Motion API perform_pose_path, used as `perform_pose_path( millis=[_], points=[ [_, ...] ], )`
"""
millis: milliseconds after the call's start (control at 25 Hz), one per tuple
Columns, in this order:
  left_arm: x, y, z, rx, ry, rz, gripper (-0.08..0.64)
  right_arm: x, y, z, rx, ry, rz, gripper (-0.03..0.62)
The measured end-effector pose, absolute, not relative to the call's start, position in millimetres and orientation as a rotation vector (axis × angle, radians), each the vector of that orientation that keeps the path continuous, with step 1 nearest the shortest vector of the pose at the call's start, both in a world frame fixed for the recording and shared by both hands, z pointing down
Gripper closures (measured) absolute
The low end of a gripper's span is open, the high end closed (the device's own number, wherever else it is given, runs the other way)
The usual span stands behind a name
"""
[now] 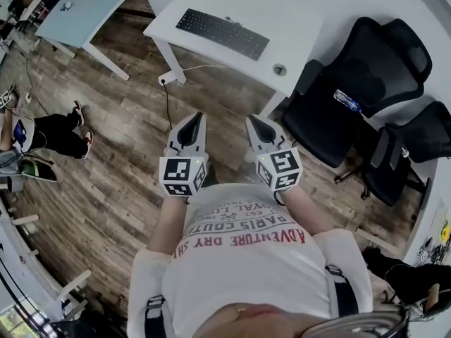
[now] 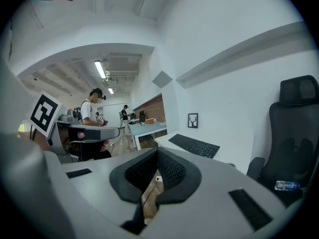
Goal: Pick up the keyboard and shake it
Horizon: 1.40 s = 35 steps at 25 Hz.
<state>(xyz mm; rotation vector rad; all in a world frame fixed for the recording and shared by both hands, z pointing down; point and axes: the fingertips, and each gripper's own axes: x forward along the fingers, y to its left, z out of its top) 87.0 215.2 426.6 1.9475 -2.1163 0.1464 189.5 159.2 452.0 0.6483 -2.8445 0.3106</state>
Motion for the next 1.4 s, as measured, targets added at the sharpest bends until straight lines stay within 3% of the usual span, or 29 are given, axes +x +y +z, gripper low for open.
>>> perform_pose_path(
  millis=[720,1000,1400],
  points=[
    [-106.2,28.7,426.1,2.315,-1.73,0.206,0.528,32.0,-5.9,448.0,1.252,-2.657,0.376,0.575],
    [-164.8,-32.6,466.7,2.252,-1.629,0.18,0.528,-14.6,-55.0,471.5,1.303,-2.573,0.418,0.575],
    [-150.8,-109.6,467.1,2.291,-1.567,0.194,0.528,14.4,-127.5,481.6,1.34,-2.536,0.457,0.575]
  ],
)
